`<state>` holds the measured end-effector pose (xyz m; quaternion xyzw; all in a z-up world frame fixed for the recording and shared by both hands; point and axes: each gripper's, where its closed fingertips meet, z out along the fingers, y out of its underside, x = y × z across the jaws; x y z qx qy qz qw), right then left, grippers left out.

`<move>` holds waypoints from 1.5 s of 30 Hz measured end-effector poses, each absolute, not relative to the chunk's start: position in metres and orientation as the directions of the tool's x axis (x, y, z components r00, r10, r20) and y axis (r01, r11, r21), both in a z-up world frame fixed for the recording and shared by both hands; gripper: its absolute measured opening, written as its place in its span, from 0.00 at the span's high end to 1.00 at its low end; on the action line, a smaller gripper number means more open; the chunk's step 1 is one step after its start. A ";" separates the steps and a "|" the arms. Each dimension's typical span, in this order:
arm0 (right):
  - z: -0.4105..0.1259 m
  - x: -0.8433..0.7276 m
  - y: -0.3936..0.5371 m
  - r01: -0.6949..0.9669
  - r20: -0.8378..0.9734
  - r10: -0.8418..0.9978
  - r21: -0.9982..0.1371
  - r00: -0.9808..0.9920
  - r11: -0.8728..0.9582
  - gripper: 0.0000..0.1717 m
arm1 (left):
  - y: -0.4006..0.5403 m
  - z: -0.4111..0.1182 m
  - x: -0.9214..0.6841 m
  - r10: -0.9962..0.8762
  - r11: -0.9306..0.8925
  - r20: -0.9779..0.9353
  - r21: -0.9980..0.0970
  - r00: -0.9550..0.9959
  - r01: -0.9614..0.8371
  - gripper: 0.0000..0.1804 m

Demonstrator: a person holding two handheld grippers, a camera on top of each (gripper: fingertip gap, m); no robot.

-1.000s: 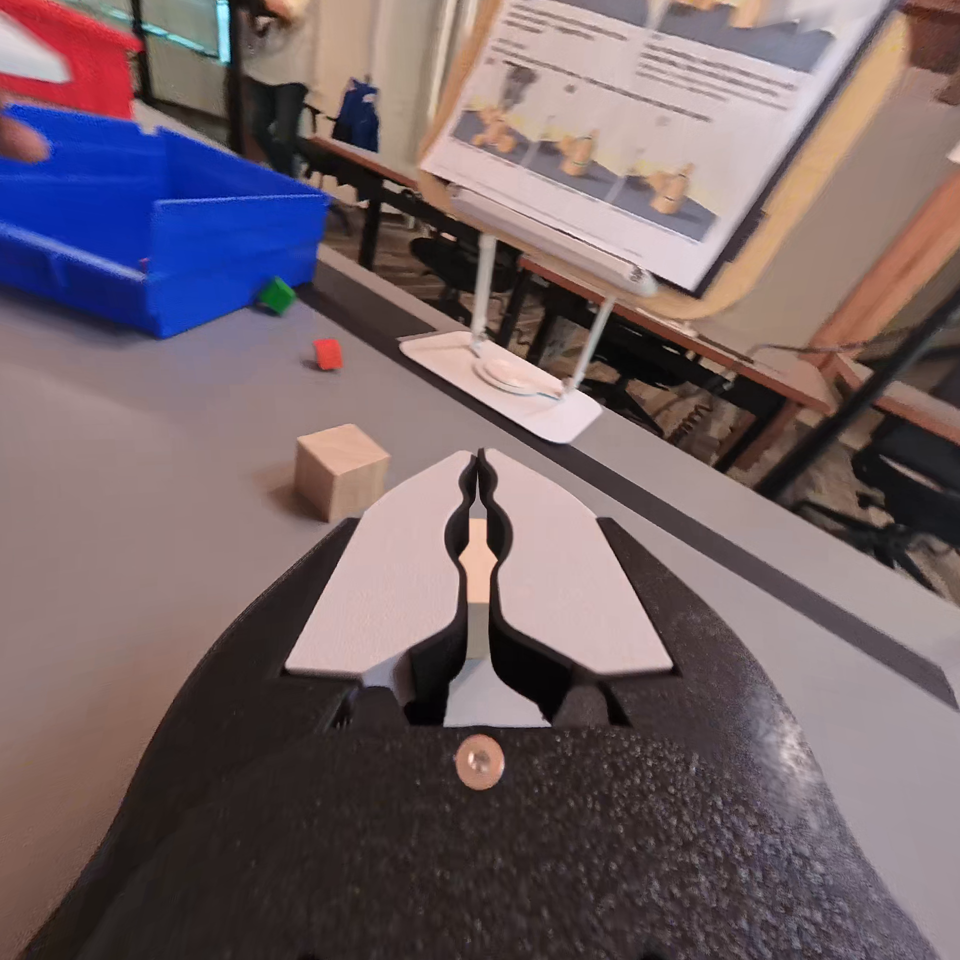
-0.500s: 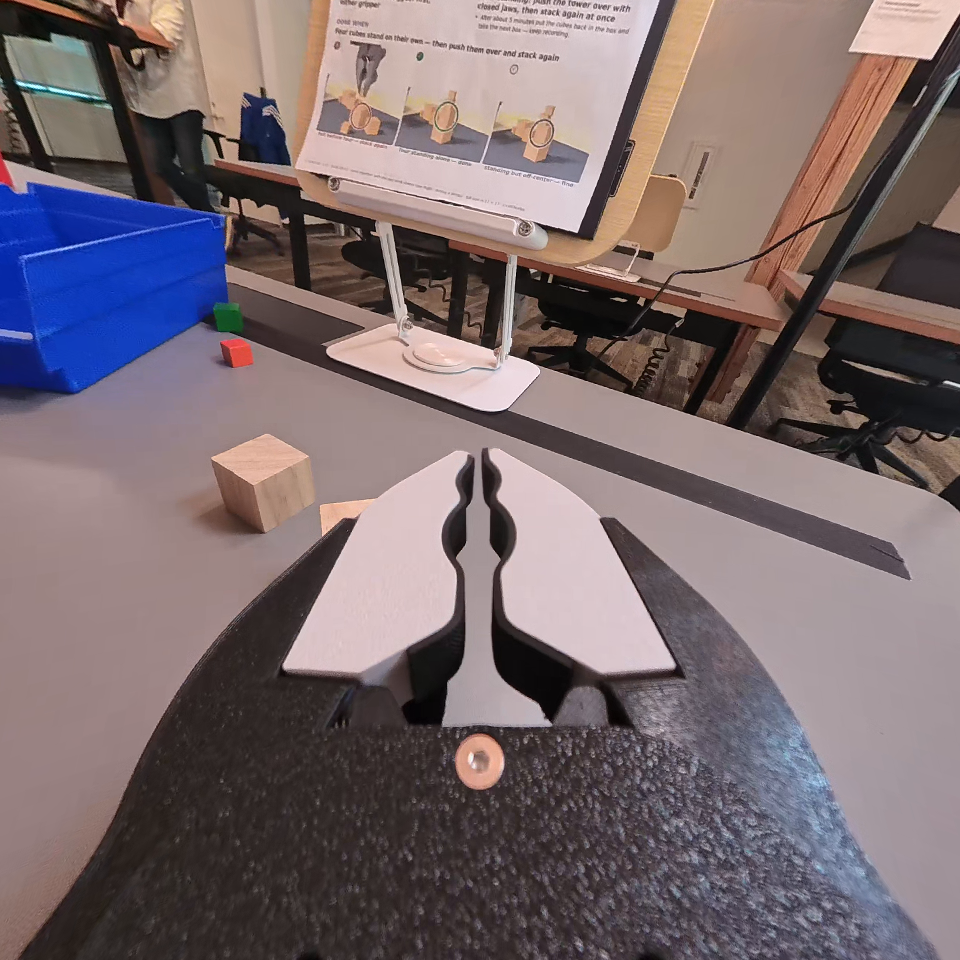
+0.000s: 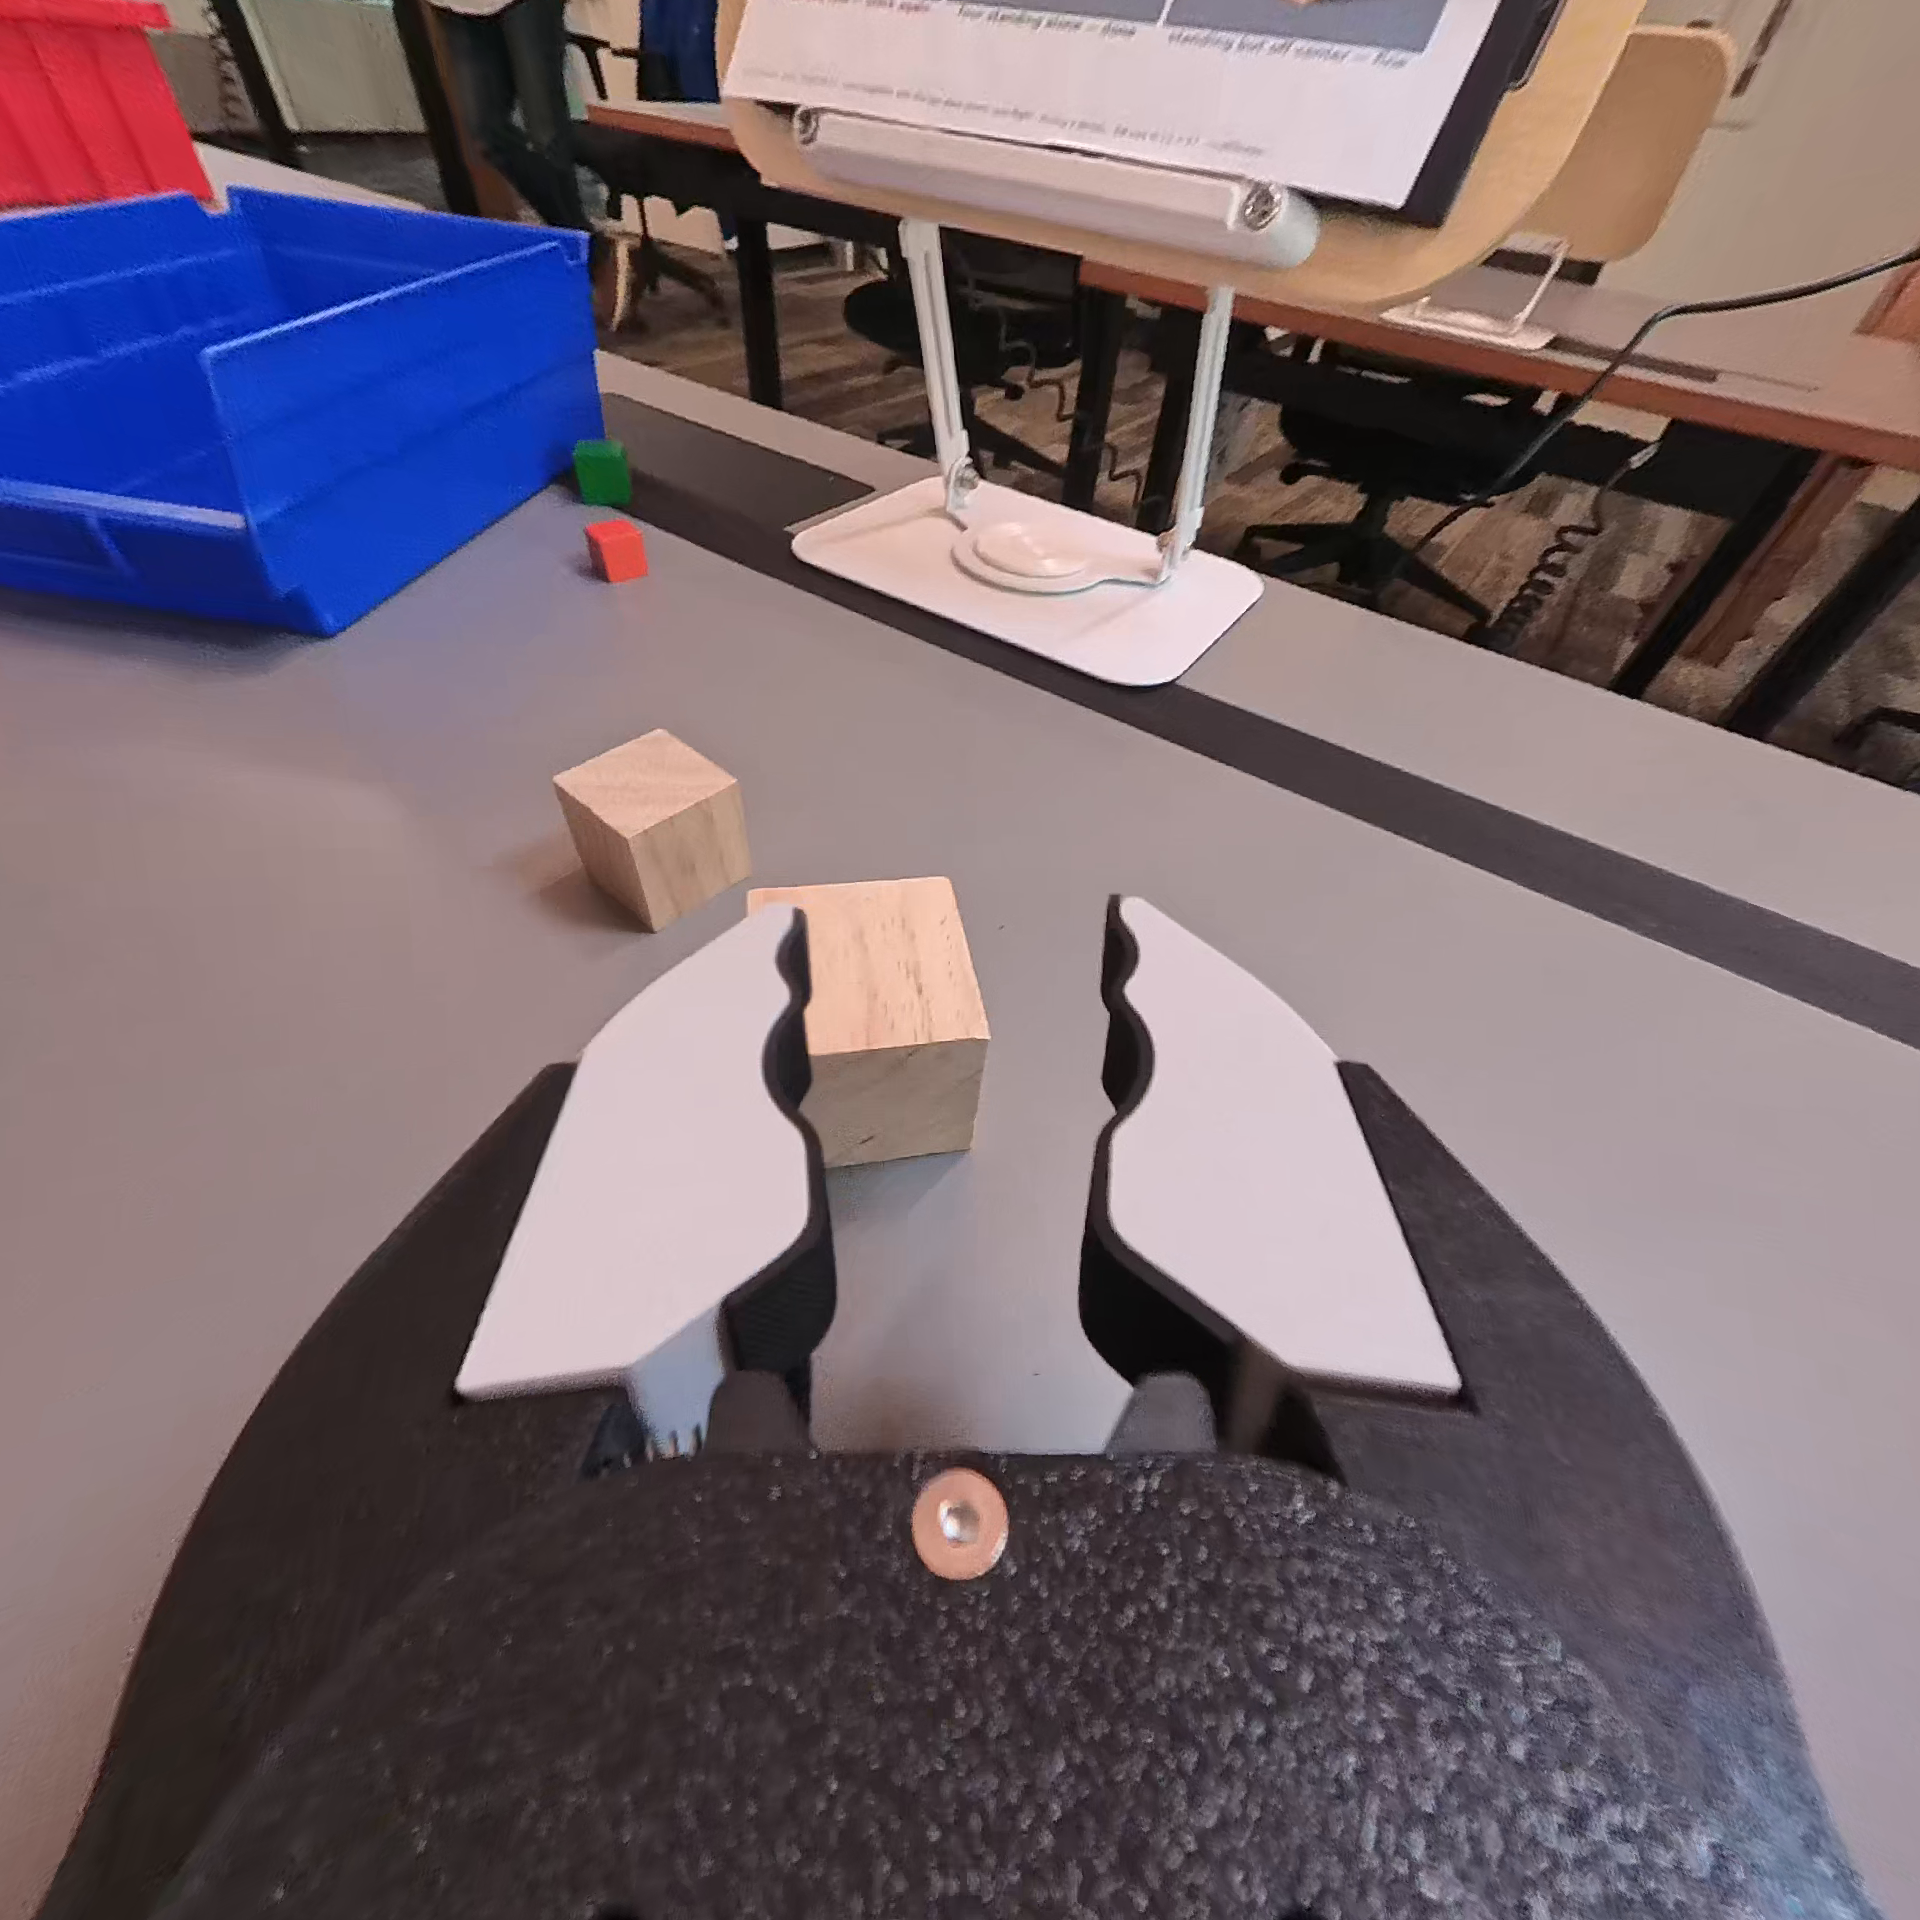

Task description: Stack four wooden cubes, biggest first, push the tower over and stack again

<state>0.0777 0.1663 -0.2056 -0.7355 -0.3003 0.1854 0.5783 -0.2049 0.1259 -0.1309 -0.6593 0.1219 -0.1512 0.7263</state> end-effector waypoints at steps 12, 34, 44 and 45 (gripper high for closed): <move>-0.175 0.092 0.168 0.206 0.155 0.596 -0.978 0.788 -0.019 0.65 | 0.123 -0.148 -0.173 -0.483 0.016 -0.024 -1.000 0.875 -0.019 0.98; -0.264 0.058 0.162 0.419 0.057 0.738 -0.852 0.672 -0.315 0.54 | 0.108 -0.171 -0.112 -0.588 0.010 -0.144 -0.985 0.796 -0.171 0.92; -0.233 0.039 0.147 0.362 0.079 0.807 -0.916 0.585 -0.172 0.66 | 0.092 -0.181 -0.086 -0.718 0.003 -0.150 -0.977 0.680 -0.212 0.82; -0.228 0.034 0.139 0.336 0.048 0.834 -0.927 0.549 -0.168 0.66 | 0.089 -0.182 -0.082 -0.735 0.006 -0.150 -0.976 0.661 -0.215 0.81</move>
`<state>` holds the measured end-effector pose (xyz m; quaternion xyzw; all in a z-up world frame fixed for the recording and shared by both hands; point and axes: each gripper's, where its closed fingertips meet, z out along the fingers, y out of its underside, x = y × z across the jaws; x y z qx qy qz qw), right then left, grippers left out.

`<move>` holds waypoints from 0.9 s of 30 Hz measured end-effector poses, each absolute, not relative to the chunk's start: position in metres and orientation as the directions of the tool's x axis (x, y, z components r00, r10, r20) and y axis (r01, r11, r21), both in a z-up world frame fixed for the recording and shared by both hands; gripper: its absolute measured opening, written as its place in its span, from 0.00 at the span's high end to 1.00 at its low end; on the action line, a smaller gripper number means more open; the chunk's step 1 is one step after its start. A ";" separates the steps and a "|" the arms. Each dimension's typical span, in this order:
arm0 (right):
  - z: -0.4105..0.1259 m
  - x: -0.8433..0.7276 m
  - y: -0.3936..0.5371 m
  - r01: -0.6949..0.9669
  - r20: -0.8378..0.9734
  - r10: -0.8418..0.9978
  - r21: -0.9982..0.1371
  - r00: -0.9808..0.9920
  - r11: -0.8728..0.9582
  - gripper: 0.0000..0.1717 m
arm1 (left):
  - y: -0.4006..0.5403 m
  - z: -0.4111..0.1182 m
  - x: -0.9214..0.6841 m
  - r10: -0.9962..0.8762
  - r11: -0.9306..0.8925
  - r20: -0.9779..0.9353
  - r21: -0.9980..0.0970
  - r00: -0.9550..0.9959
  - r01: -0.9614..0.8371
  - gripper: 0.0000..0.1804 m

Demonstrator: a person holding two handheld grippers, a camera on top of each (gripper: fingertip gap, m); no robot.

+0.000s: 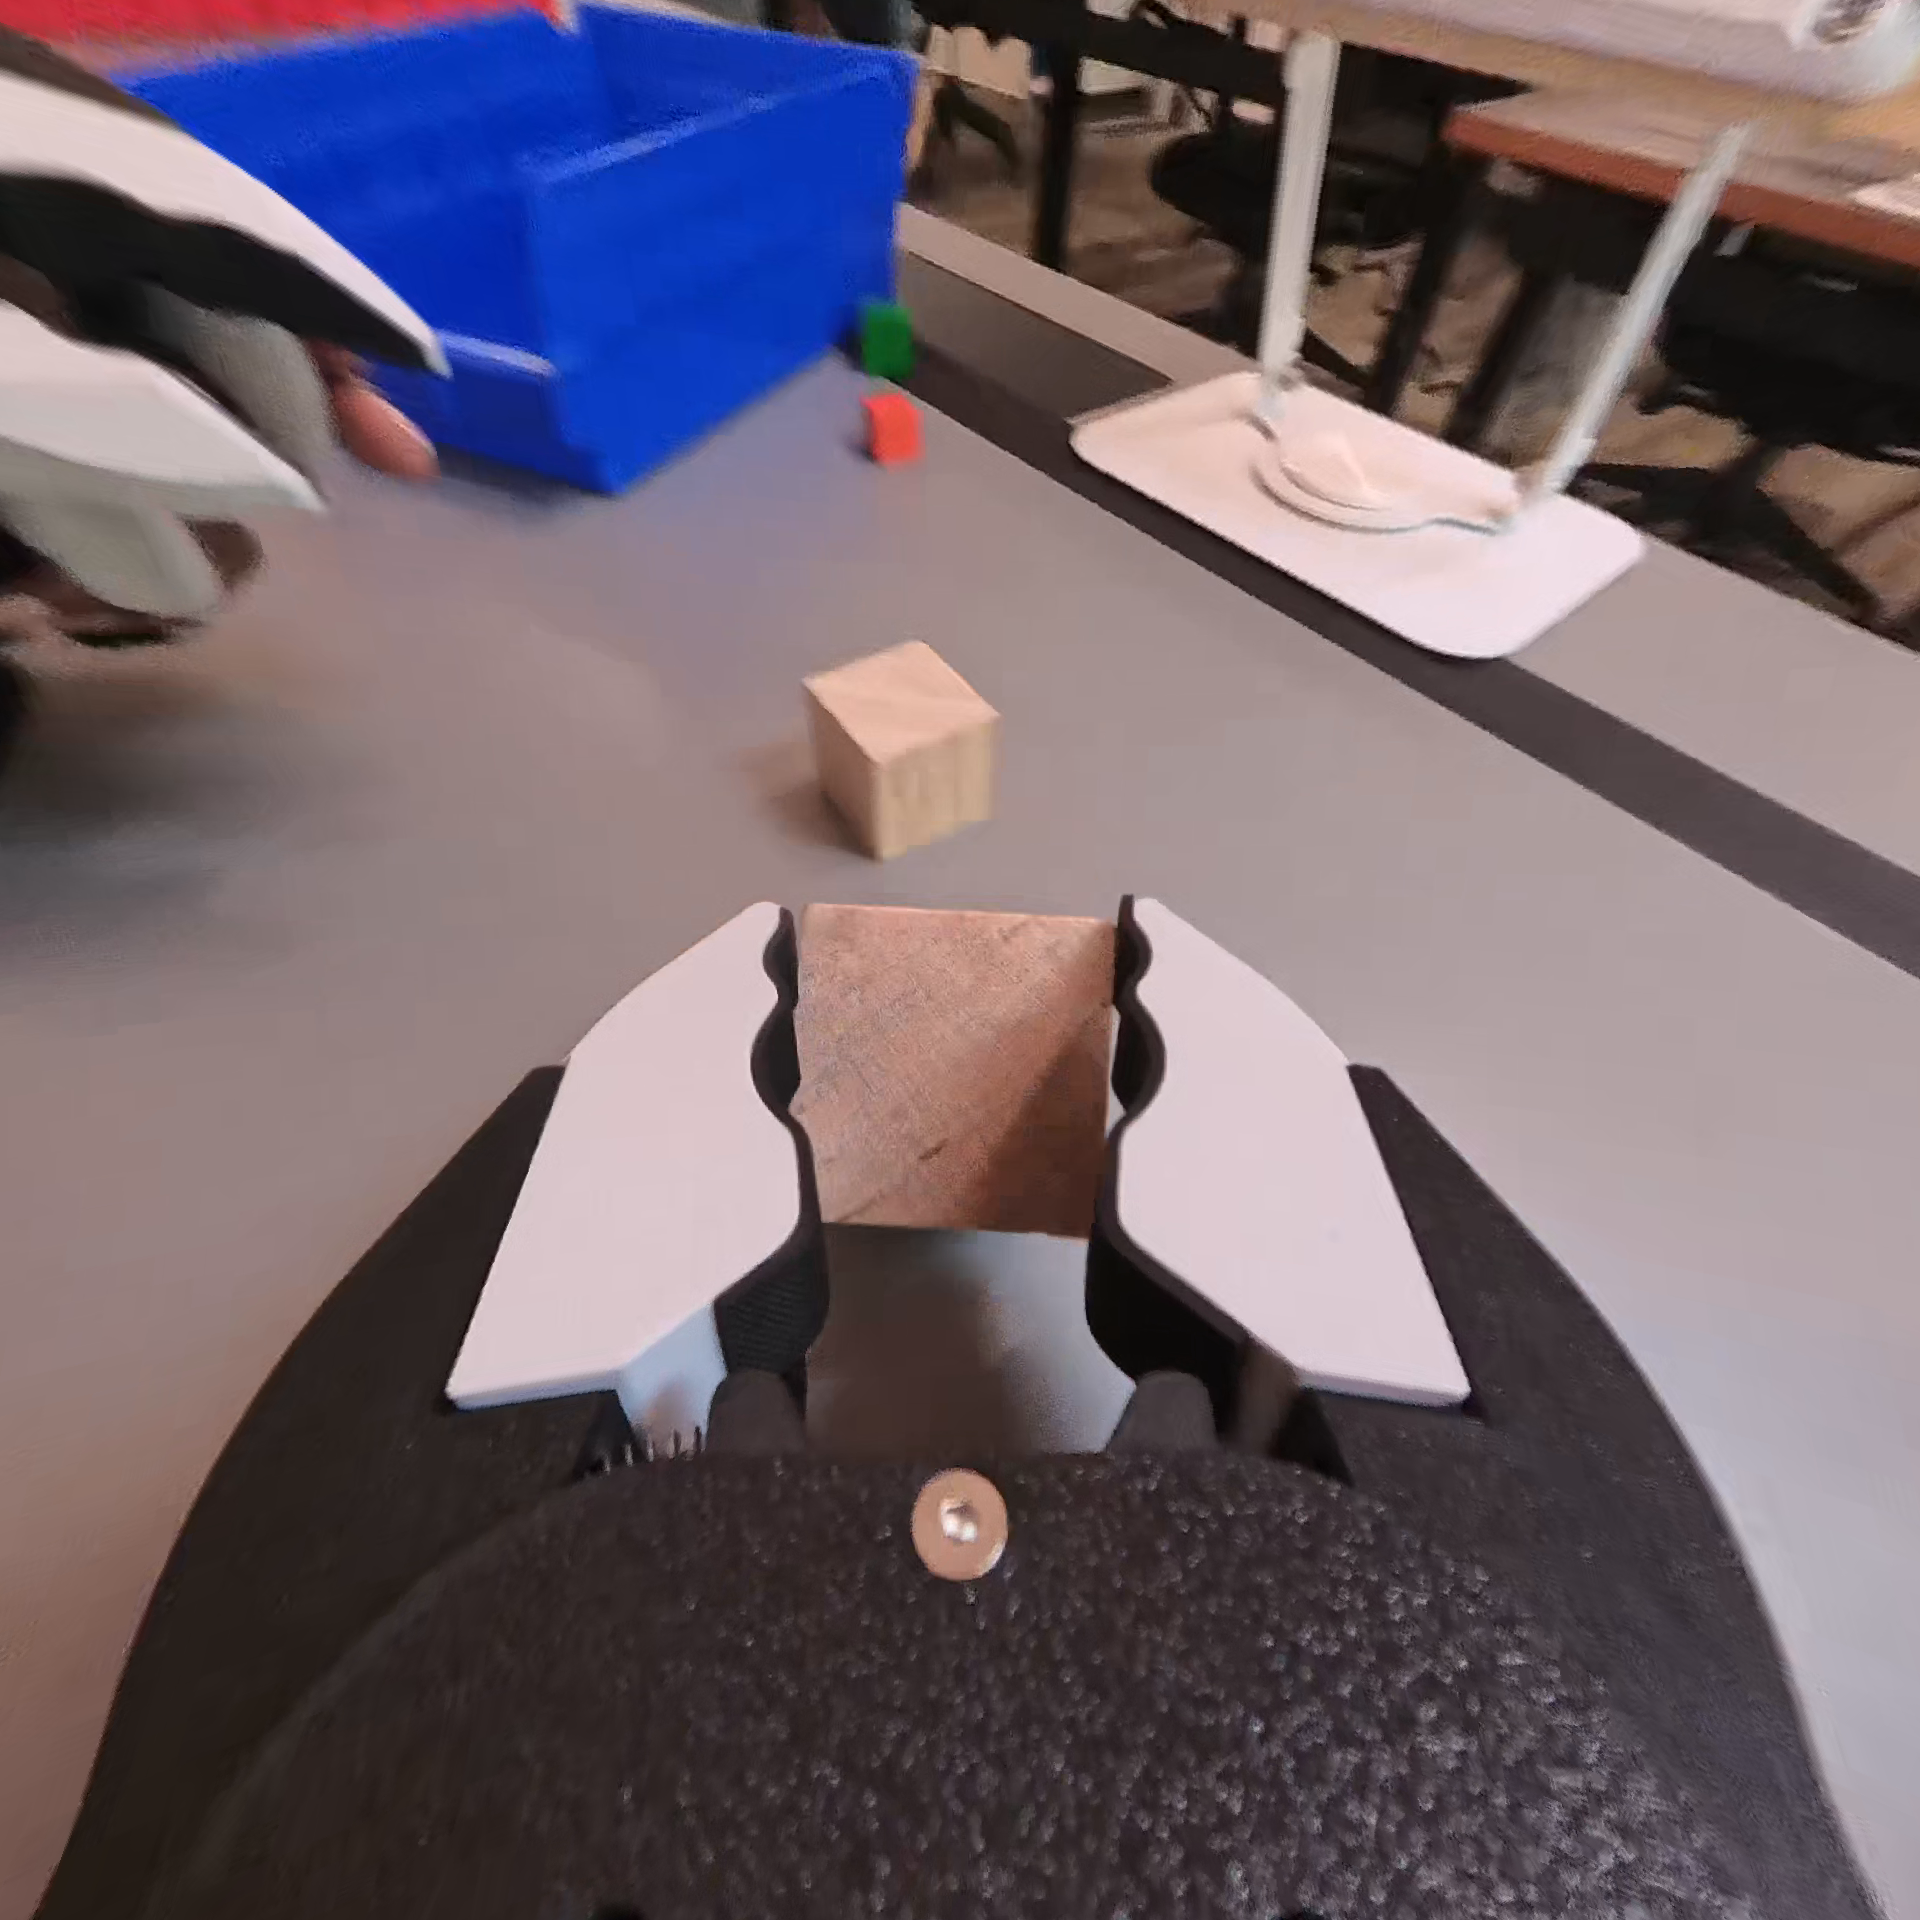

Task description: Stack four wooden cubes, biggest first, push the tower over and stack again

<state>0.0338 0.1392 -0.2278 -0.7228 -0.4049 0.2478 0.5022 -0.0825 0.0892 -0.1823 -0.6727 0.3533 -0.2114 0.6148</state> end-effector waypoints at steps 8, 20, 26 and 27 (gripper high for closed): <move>-0.204 0.001 0.090 0.235 -0.053 0.953 -0.964 0.299 -0.127 0.66 | 0.069 -0.198 -0.055 -0.839 -0.015 -0.128 -0.966 0.529 -0.259 0.77; -0.147 -0.033 0.016 -0.028 -0.077 0.996 -0.997 -0.054 -0.078 0.66 | 0.020 -0.178 -0.010 -0.964 -0.094 0.071 -0.992 0.257 -0.082 0.64; -0.155 -0.029 0.021 0.028 -0.085 0.996 -0.996 -0.032 -0.084 0.68 | 0.022 -0.181 -0.019 -0.961 -0.043 -0.008 -0.983 0.275 -0.179 0.65; -0.152 -0.025 0.025 0.015 -0.088 0.996 -0.996 -0.013 -0.087 0.68 | 0.025 -0.182 -0.024 -0.958 -0.037 -0.021 -0.980 0.287 -0.197 0.65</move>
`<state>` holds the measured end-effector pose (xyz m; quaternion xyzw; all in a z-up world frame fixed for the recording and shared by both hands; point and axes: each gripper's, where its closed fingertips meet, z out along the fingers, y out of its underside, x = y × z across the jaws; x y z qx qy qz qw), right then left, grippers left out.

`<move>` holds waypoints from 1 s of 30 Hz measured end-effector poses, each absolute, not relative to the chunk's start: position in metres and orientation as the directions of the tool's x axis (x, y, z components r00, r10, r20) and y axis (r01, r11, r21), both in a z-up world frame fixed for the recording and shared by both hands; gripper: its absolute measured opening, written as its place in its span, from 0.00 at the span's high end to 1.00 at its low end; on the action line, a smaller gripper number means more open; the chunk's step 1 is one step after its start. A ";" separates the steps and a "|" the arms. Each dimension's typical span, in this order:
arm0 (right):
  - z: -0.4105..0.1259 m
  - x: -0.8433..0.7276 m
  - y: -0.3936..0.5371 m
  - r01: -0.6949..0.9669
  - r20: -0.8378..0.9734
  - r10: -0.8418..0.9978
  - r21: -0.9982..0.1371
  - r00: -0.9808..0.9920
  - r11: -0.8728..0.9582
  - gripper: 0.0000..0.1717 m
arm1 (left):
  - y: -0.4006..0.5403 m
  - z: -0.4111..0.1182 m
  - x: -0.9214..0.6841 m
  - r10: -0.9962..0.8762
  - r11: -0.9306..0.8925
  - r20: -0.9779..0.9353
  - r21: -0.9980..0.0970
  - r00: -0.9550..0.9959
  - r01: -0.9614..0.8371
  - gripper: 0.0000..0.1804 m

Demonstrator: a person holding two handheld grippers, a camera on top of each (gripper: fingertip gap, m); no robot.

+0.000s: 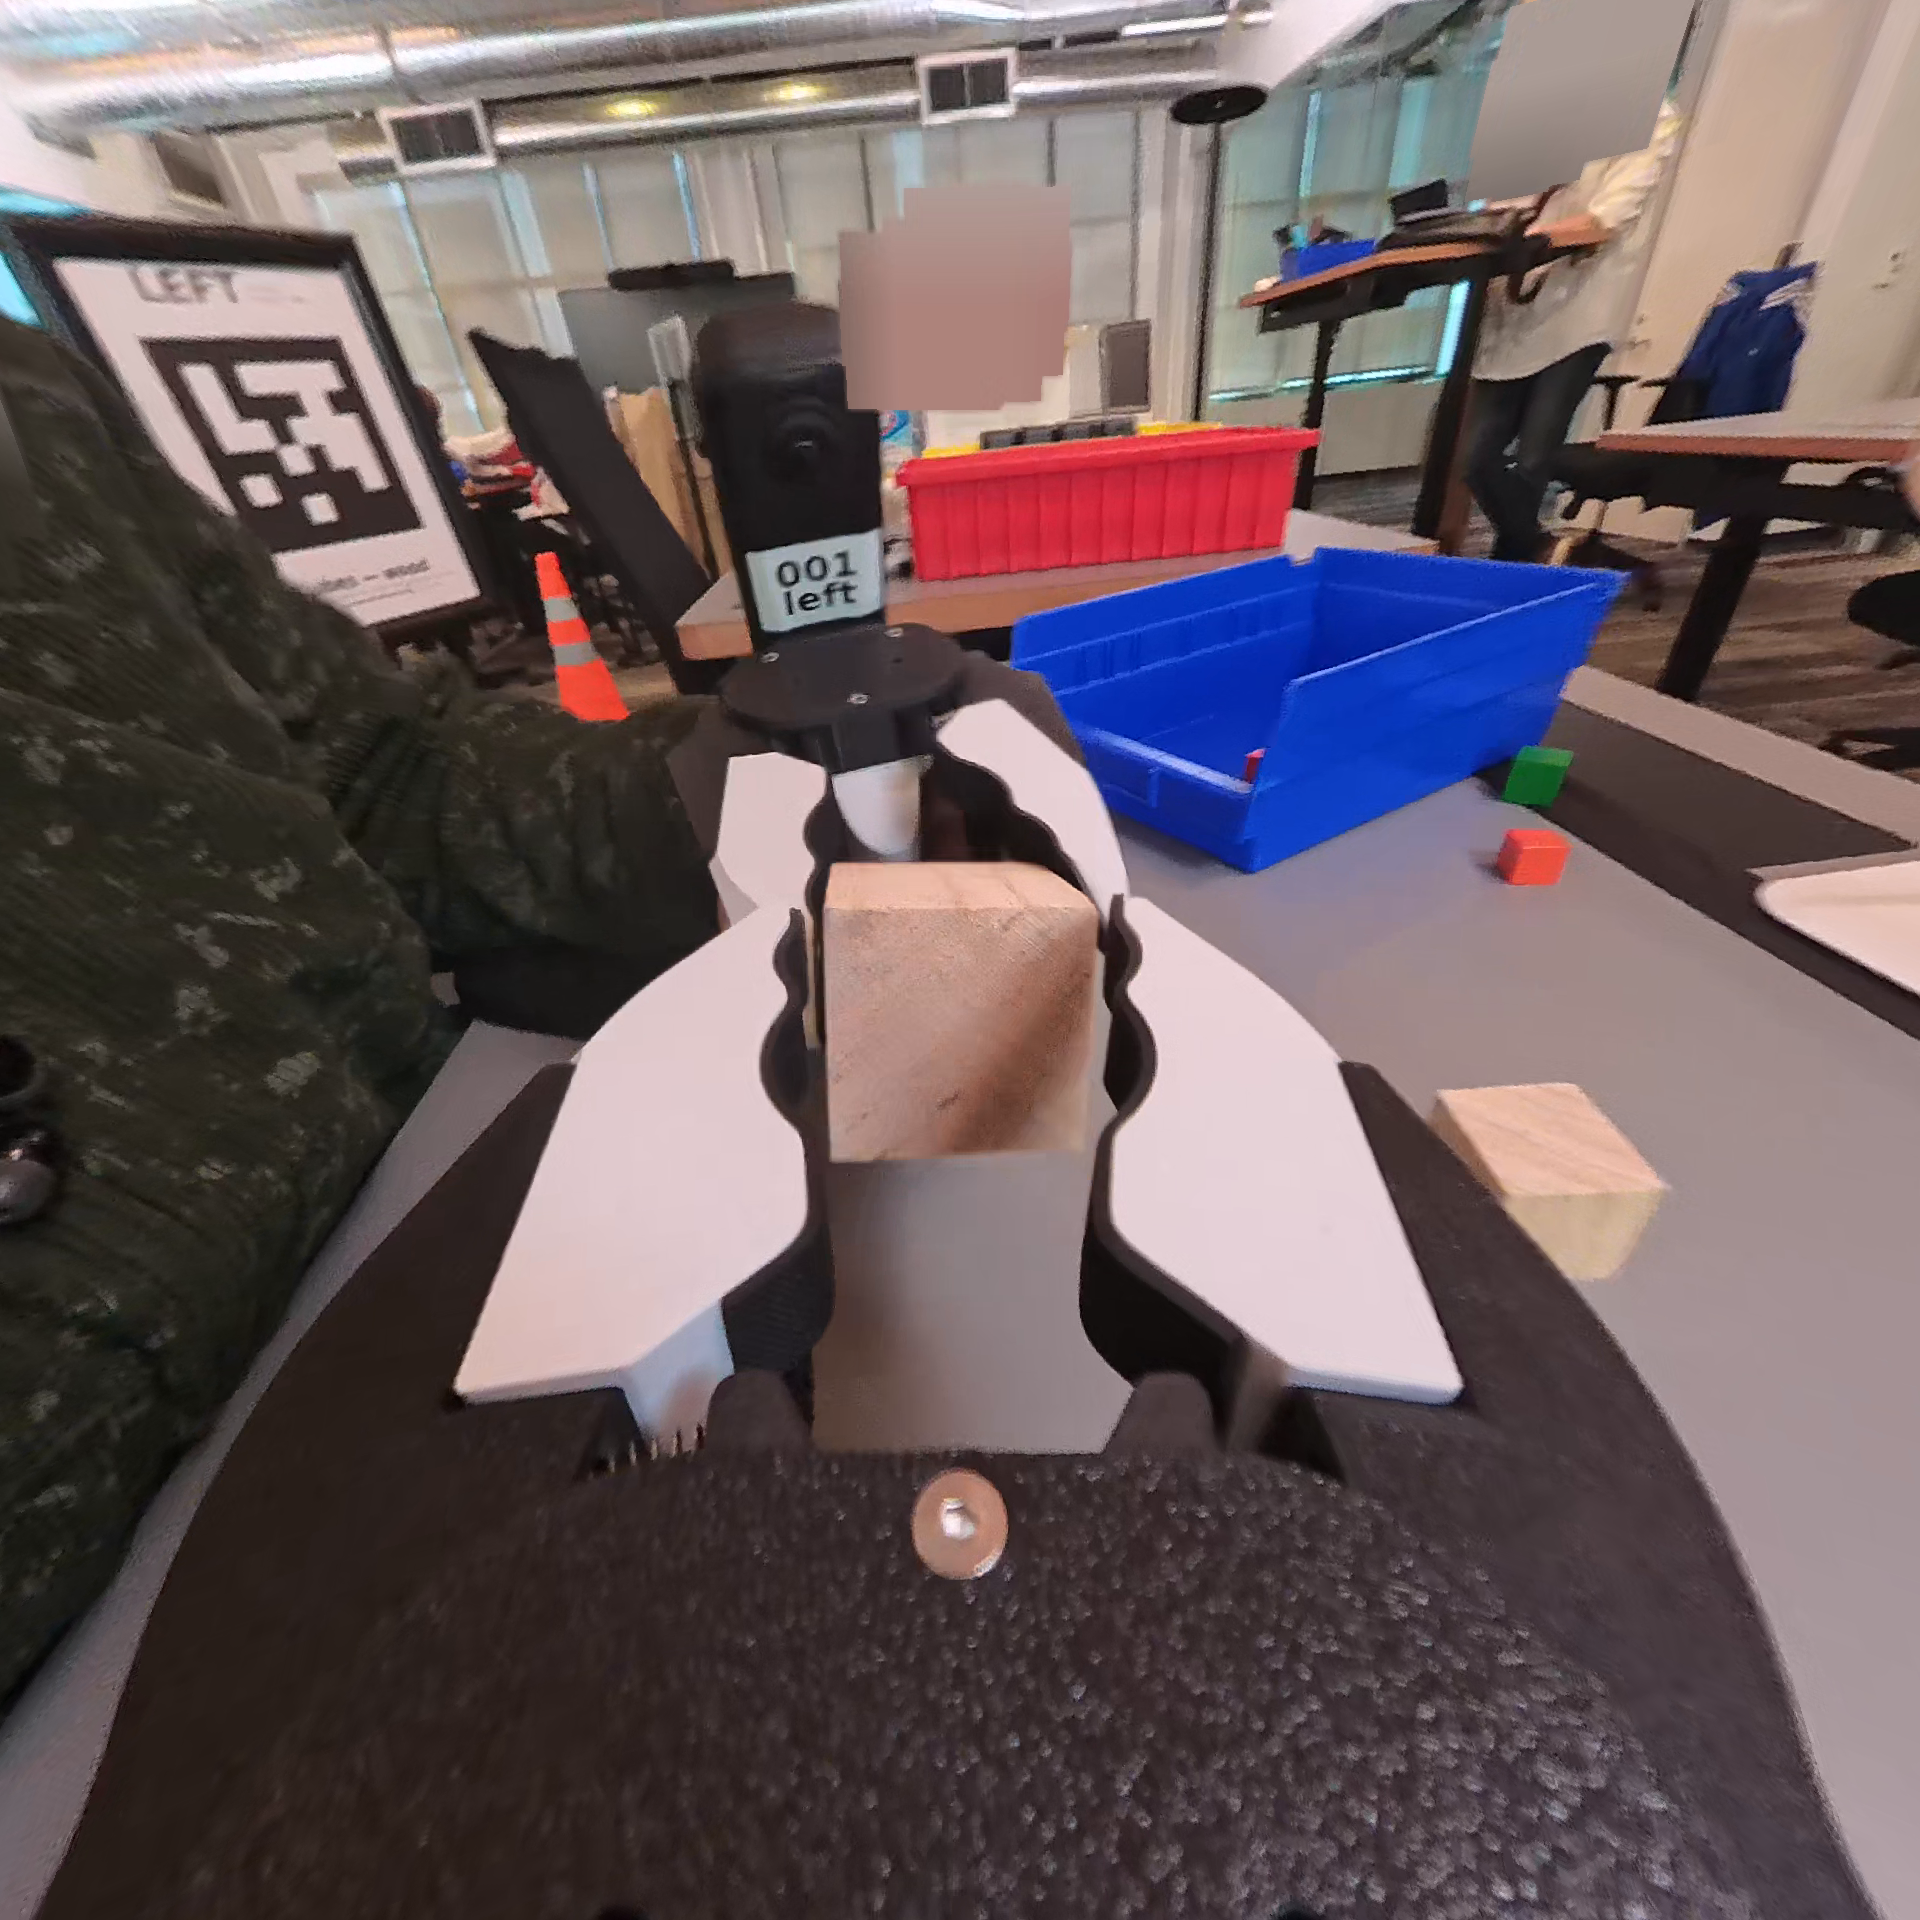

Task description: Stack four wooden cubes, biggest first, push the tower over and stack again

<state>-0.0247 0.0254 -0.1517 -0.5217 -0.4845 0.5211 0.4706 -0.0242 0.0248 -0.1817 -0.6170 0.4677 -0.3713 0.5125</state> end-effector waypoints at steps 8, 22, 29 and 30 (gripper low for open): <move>-0.144 0.021 0.085 -0.074 -0.160 0.952 -0.987 0.262 -0.146 0.71 | 0.062 -0.204 -0.098 -0.941 -0.063 -0.053 -0.942 0.334 -0.328 0.65; -0.158 0.018 0.086 -0.013 -0.142 0.951 -0.990 0.275 -0.144 0.73 | 0.098 -0.267 -0.124 -0.944 -0.088 -0.103 -0.837 0.313 -0.541 0.65; -0.160 0.016 0.083 0.002 -0.139 0.954 -0.989 0.266 -0.145 0.74 | 0.105 -0.264 -0.141 -0.903 -0.088 -0.184 -0.806 0.388 -0.586 0.64; -0.161 0.016 0.083 0.006 -0.139 0.954 -0.989 0.266 -0.146 0.74 | 0.105 -0.264 -0.143 -0.898 -0.089 -0.192 -0.802 0.396 -0.590 0.64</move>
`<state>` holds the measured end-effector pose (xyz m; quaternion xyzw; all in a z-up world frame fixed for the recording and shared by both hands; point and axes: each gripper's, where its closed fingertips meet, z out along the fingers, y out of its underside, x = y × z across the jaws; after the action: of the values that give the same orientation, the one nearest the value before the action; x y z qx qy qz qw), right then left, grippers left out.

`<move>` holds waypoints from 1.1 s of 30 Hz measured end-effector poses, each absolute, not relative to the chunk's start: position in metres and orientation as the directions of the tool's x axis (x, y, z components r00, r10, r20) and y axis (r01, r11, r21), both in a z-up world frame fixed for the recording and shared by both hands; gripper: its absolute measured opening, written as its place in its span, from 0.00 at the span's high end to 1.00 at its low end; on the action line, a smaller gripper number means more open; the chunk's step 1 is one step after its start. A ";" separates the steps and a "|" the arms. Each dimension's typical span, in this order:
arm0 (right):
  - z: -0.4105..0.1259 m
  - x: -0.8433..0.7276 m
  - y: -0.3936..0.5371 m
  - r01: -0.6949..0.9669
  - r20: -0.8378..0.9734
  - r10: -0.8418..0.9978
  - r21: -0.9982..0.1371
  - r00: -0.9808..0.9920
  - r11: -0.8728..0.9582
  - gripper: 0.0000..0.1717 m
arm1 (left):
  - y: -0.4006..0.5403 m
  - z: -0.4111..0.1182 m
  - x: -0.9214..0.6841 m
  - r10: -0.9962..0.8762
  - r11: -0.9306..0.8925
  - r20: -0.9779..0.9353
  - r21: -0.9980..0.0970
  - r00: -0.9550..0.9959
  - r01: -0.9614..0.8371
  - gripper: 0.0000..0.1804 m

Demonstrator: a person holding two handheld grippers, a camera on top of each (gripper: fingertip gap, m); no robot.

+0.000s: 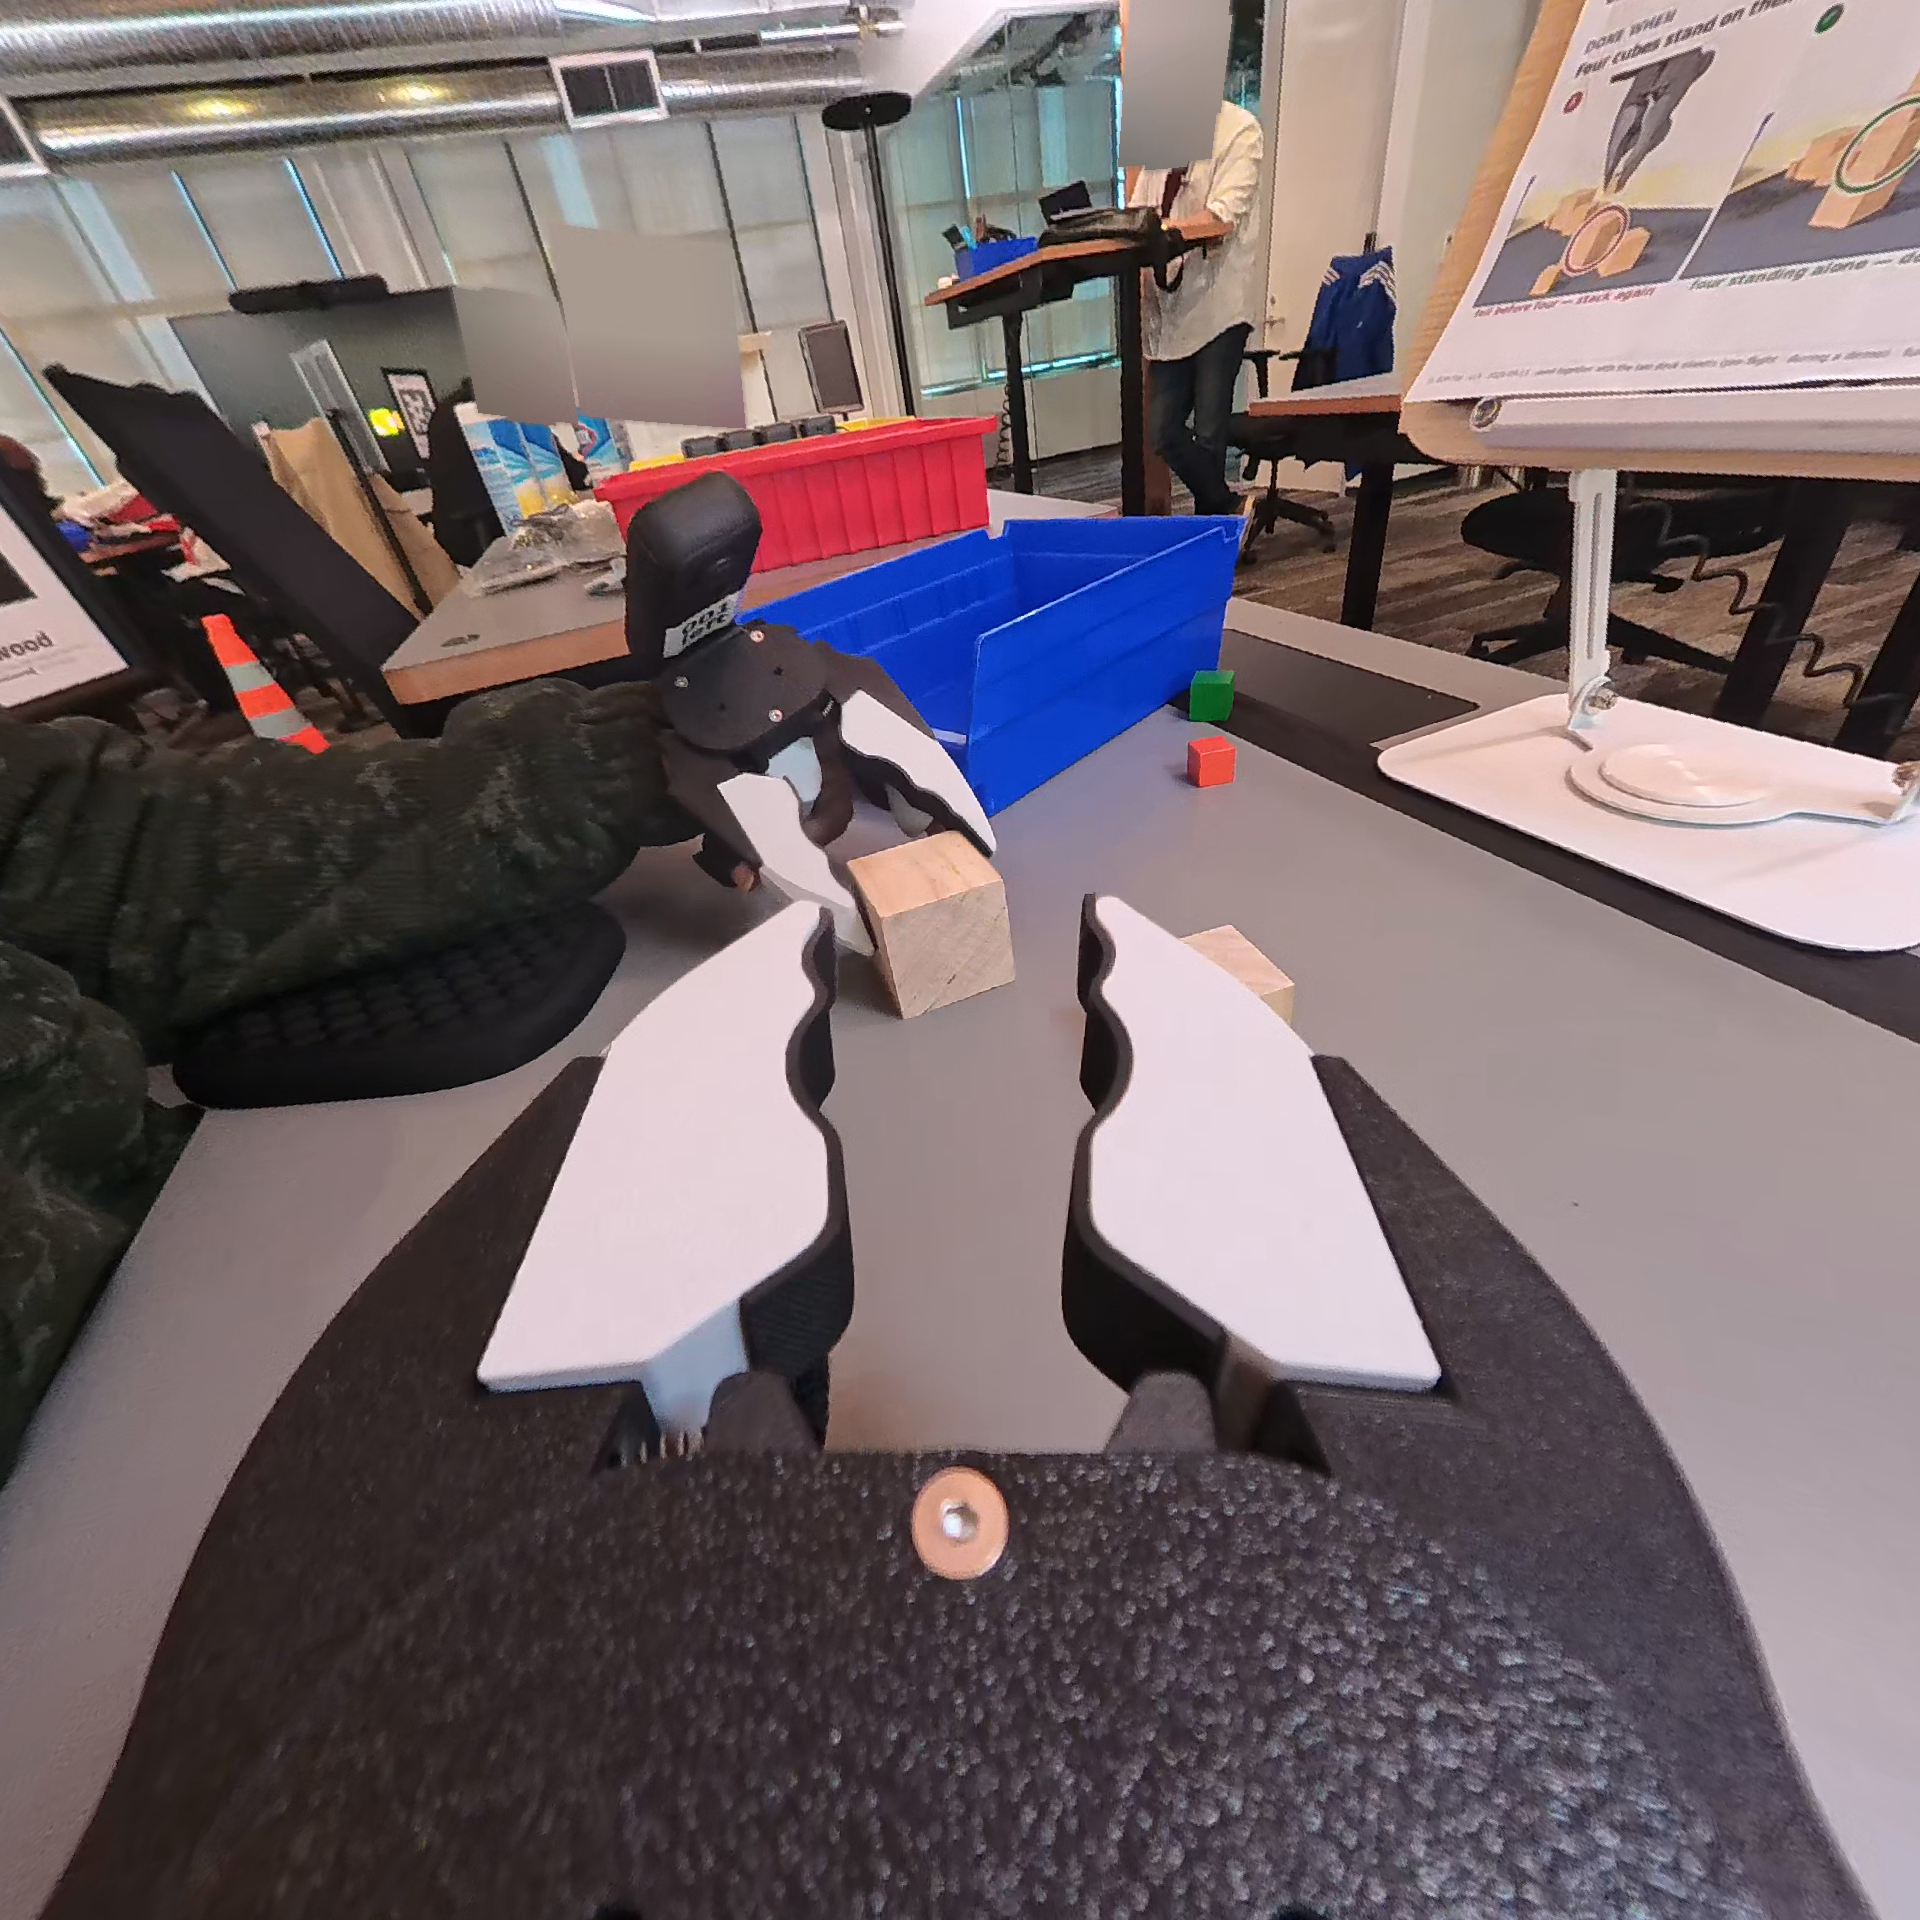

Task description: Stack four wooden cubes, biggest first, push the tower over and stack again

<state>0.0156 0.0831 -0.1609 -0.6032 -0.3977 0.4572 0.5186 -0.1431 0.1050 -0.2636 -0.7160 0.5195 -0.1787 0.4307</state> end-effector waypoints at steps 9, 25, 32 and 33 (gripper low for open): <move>-0.164 0.014 0.082 0.022 -0.140 0.955 -0.988 0.262 -0.151 0.75 | 0.112 -0.263 -0.147 -0.877 -0.091 -0.203 -0.821 0.436 -0.563 0.65; -0.153 0.024 0.092 -0.021 -0.138 0.941 -0.990 0.310 -0.138 0.75 | 0.095 -0.194 -0.119 -0.860 0.005 -0.280 -0.840 0.426 -0.542 0.69; -0.143 0.038 0.099 -0.063 -0.127 0.921 -0.992 0.367 -0.111 0.77 | 0.140 -0.230 -0.070 -0.930 -0.022 -0.292 -0.565 0.224 -0.825 0.64; -0.143 0.039 0.100 -0.063 -0.125 0.920 -0.992 0.371 -0.109 0.77 | 0.145 -0.234 -0.063 -0.942 -0.027 -0.270 -0.534 0.200 -0.845 0.64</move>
<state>0.0386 0.0996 -0.1426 -0.6047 -0.3543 0.4345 0.5657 -0.0630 0.1452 -0.2340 -0.7121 0.6273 -0.0794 0.3053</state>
